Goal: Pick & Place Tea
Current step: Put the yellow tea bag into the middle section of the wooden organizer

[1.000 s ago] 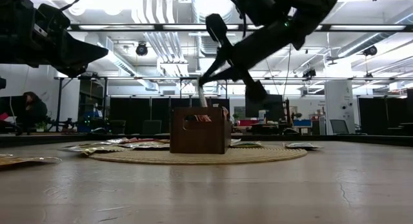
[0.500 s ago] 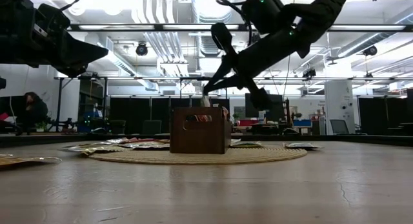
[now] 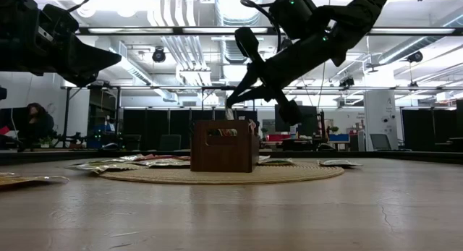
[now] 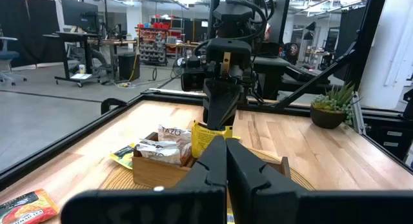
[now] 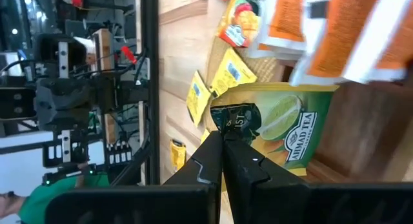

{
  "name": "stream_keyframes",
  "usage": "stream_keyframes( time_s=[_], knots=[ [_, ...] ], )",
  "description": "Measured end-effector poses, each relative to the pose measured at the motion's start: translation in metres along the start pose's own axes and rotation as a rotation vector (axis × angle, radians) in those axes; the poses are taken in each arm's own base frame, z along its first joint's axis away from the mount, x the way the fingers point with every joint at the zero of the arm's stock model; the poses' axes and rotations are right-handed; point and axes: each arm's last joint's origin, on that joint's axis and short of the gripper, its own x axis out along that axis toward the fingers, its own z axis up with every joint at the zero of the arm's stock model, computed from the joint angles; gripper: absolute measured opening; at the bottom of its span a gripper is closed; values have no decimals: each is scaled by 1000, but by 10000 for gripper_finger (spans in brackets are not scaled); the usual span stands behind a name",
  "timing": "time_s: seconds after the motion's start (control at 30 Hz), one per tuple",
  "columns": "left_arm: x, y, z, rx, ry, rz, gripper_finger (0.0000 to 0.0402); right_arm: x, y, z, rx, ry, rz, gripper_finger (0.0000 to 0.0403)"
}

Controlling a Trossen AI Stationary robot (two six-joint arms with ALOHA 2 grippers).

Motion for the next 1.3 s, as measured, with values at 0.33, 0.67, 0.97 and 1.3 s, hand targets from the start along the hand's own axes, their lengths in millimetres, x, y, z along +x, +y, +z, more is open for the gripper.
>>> stream_keyframes(
  time_s=[0.33,0.67,0.97,1.3],
  knots=[
    [0,0,0,0,0,0,0,0,0,3,-22,-5,0,8],
    [0,0,0,0,0,0,0,1,6,4,-18,-27,15,8],
    [0,0,0,0,0,0,0,15,-5,2,12,-3,13,8],
    [0,0,0,0,0,0,0,23,-7,1,38,-1,15,8]
  ],
)
